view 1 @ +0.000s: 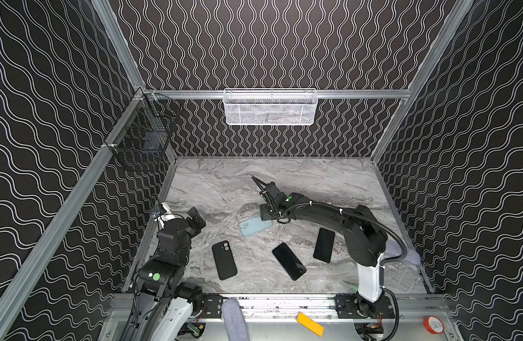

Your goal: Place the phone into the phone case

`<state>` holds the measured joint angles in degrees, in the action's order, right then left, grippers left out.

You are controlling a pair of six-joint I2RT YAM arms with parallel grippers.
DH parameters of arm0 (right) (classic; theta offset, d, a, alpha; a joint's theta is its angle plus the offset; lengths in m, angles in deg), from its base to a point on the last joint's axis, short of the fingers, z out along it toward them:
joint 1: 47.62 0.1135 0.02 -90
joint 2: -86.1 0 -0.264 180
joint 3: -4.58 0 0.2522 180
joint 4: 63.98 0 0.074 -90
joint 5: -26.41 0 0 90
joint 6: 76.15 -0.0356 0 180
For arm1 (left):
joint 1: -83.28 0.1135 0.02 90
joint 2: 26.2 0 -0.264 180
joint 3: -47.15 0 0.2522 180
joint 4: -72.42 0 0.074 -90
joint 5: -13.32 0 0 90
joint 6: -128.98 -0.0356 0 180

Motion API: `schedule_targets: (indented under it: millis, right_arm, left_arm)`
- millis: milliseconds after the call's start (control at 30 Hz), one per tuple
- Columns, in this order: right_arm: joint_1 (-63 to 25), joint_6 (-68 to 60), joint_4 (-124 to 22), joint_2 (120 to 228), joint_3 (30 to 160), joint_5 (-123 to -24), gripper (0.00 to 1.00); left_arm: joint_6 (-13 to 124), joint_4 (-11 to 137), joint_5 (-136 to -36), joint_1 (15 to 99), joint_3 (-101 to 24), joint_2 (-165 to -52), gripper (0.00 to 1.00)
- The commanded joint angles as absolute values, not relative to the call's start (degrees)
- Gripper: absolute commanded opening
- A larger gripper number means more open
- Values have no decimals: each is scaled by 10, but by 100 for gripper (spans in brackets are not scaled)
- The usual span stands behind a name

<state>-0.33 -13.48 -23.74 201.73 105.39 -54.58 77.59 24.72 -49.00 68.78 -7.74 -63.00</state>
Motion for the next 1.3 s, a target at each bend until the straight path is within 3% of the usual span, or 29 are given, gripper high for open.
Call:
schedule_targets:
  millis: [0,133,233,367,733,1267]
  right_arm:
    - [-14,-95,-210,2038,1082,-571,79]
    - [-22,-69,-226,2056,1089,-611,93]
    - [-24,-28,-252,2063,1088,-635,98]
    - [-34,-1,-279,2080,1100,-700,98]
    - [-47,22,-240,2149,1184,-759,98]
    - [-47,22,-228,2101,1106,-782,96]
  left_arm:
    - [773,259,-492,687,-80,-630,95]
    - [771,258,-492,688,-81,-632,95]
    - [769,260,-497,687,-80,-634,95]
    - [767,266,-507,687,-78,-634,95]
    - [765,274,-516,687,-75,-636,96]
    - [765,271,-514,687,-76,-638,96]
